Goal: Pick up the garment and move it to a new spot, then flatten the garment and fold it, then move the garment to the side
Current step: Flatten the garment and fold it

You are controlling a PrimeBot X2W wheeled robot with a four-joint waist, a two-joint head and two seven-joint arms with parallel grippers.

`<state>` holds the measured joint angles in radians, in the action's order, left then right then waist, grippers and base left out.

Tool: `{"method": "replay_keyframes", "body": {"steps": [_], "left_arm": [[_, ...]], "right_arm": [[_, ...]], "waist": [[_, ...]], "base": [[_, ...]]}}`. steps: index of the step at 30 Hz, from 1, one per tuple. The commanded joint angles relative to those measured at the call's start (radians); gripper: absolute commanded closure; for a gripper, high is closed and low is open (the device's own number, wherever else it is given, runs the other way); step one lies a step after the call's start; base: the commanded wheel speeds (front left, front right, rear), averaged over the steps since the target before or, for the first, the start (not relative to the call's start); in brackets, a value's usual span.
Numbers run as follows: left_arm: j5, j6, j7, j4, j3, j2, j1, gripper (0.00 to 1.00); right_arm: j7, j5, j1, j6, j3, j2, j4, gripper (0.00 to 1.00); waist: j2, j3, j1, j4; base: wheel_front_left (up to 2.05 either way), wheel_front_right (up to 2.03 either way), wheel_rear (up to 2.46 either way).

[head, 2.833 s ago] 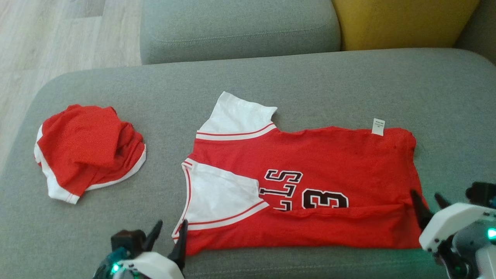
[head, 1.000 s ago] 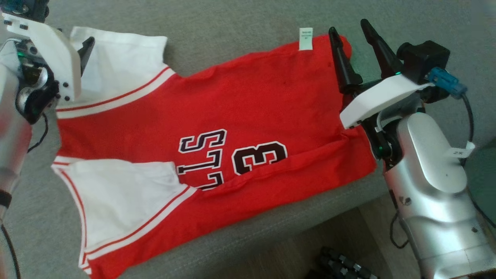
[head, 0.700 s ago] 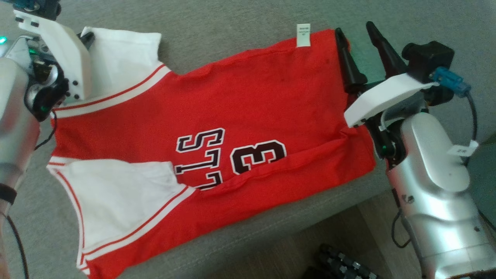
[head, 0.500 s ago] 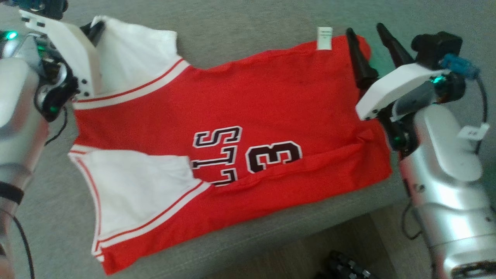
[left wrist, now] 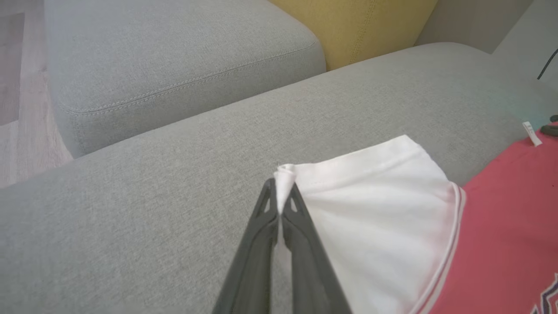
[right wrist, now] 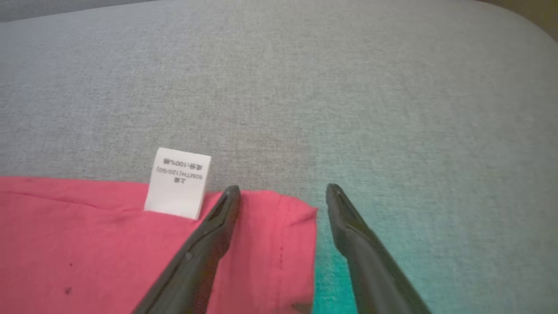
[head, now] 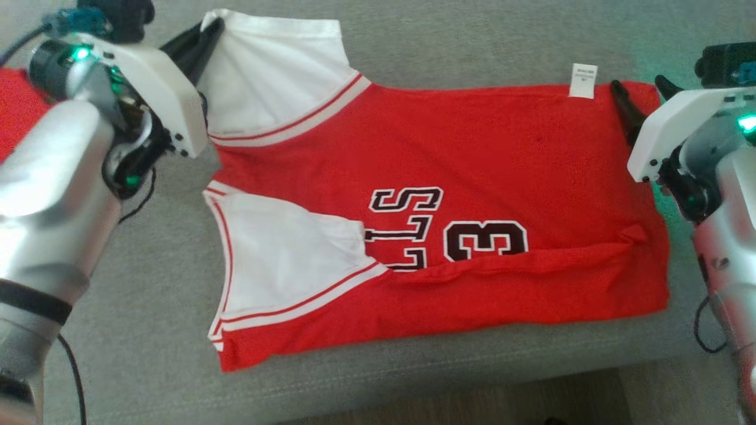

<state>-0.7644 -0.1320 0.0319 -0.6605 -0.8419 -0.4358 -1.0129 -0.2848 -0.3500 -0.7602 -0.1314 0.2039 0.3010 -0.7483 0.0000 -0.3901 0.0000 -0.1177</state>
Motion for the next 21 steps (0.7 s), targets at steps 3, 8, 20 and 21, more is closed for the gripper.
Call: {"method": "replay_keyframes", "body": {"steps": [3,8,20,21], "left_arm": [[-0.009,0.001,-0.018,0.032,0.025,-0.028,-0.029,1.0],[-0.018,0.001,-0.03,0.032,0.013,-0.018,-0.027,1.0],[-0.032,0.007,-0.063,0.002,0.013,-0.021,-0.032,1.0],[-0.032,0.01,-0.07,-0.003,0.015,-0.019,-0.035,1.0]], "right_arm": [[-0.01,-0.024,-0.043,0.001,0.039,0.025,-0.007,0.0],[-0.017,-0.047,-0.071,0.001,0.078,0.036,-0.083,0.0],[0.068,-0.113,-0.111,0.001,0.141,0.041,-0.136,1.0],[0.086,-0.115,-0.117,0.001,0.144,0.043,-0.138,1.0]], "waist": [[0.0,0.002,0.0,0.024],[0.0,0.001,0.0,0.03],[0.0,-0.002,0.0,0.025],[0.0,-0.002,0.0,0.025]], "base": [[0.0,0.0,0.0],[0.0,0.0,0.0],[0.0,0.0,0.0],[0.0,0.0,0.0]]}}
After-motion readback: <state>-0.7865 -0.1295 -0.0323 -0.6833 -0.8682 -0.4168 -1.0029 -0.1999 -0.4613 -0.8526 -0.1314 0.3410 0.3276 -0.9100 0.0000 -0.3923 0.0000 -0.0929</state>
